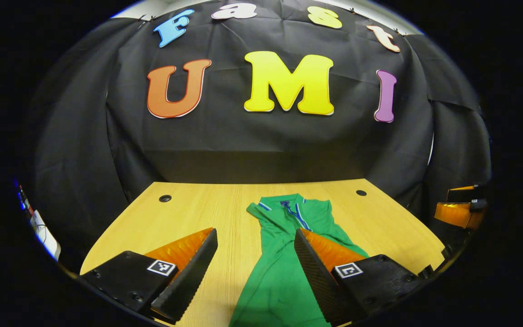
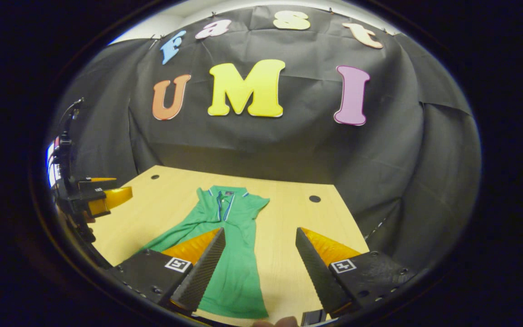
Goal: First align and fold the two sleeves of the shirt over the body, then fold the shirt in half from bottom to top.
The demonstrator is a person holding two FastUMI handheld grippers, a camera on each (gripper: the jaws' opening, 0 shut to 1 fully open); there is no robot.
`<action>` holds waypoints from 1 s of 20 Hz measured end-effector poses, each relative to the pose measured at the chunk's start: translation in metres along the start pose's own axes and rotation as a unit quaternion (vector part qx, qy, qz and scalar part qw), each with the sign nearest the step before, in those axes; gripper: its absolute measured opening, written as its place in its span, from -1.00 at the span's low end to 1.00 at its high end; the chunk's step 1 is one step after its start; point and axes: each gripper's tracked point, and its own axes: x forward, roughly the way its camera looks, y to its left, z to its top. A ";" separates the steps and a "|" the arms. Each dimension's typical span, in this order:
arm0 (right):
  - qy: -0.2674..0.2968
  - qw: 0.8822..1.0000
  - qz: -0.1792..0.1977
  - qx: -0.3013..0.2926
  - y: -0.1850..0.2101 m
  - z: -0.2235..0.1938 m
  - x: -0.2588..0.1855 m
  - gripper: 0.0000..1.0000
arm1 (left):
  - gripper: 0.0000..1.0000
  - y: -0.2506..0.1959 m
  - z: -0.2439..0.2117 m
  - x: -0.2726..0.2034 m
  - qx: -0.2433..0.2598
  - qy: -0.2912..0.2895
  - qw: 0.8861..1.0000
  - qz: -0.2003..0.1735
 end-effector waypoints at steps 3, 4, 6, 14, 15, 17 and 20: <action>0.033 0.999 0.017 0.004 0.006 -0.037 -0.007 0.96 | 1.00 0.002 -0.035 -0.021 -0.013 0.033 0.999 -0.008; 0.050 0.999 0.018 0.000 0.006 -0.052 -0.009 0.92 | 1.00 0.004 -0.048 -0.025 -0.016 0.051 0.999 -0.011; 0.081 0.997 0.019 -0.007 0.006 -0.079 -0.011 0.94 | 1.00 0.002 -0.079 -0.032 -0.030 0.091 0.995 -0.026; 0.209 0.978 0.026 -0.008 0.007 -0.181 -0.017 0.92 | 1.00 0.021 -0.198 -0.066 -0.039 0.253 0.966 -0.037; 0.221 0.975 0.025 -0.011 0.006 -0.189 -0.015 0.96 | 1.00 0.024 -0.208 -0.068 -0.035 0.267 0.962 -0.036; 0.241 0.970 0.024 -0.015 0.004 -0.205 -0.014 0.92 | 1.00 0.029 -0.220 -0.069 -0.037 0.287 0.957 -0.034; 0.266 0.964 0.020 -0.015 0.000 -0.223 -0.008 0.92 | 1.00 0.029 -0.225 -0.070 -0.040 0.299 0.953 -0.036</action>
